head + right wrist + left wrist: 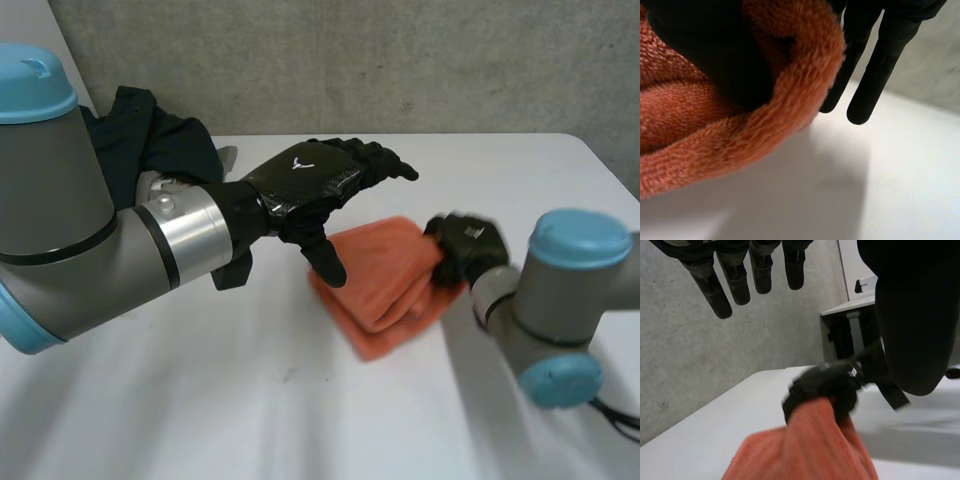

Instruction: Fold the laundry.

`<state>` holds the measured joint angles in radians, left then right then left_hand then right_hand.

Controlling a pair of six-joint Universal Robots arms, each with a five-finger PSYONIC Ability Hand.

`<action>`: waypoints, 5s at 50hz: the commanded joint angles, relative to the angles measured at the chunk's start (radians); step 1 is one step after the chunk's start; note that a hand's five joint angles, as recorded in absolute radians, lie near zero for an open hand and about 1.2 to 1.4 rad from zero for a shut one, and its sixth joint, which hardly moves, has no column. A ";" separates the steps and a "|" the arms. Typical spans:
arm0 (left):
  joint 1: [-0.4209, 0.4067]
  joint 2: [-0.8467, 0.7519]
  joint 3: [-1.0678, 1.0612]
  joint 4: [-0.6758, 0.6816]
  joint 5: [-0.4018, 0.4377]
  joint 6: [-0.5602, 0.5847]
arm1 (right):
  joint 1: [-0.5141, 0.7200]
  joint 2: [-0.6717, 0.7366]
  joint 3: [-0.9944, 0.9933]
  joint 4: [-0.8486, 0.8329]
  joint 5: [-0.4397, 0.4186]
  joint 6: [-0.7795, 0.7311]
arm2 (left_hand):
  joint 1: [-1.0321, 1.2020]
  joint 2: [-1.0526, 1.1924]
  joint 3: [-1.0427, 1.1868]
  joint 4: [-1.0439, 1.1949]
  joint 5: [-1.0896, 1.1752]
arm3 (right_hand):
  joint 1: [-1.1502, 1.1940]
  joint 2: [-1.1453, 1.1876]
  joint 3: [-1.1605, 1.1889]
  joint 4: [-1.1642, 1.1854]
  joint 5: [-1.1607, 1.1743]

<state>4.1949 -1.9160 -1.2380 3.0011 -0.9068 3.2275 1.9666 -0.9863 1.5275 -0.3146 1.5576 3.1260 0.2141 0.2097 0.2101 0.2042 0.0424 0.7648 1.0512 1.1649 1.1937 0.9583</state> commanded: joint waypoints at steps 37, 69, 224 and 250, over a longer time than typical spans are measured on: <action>-0.021 0.003 0.077 0.025 -0.089 -0.009 | -0.575 0.506 -1.253 0.543 -0.100 -0.158 | -0.027 -0.023 -0.023 -0.017 -0.030 | -0.590 -0.877 -0.990 -1.019 -0.958; 0.563 -0.628 0.593 0.263 -0.379 0.351 | -0.189 -0.399 0.266 0.051 -0.421 -0.592 | 0.002 0.007 0.006 0.012 -0.001 | -0.590 -0.877 -0.990 -1.019 -0.958; 0.198 0.000 -0.287 0.440 -0.366 0.054 | -0.037 -0.034 -0.208 0.526 -0.159 -0.063 | 0.032 0.036 0.036 0.042 0.029 | -0.590 -0.877 -0.990 -1.019 -0.958; 0.106 -0.549 0.181 0.351 -0.377 0.063 | 0.181 -0.326 -0.136 0.378 0.021 -0.323 | 0.160 0.165 0.164 0.170 0.157 | 0.631 0.345 0.231 0.203 0.263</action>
<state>4.3190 -2.3169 -1.2199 3.4312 -1.2808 3.2847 2.1350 -1.1851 1.3221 0.0667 1.5759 2.8039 0.2433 0.2383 0.2479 0.2363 0.0573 1.1122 1.1731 1.1711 1.1890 1.0124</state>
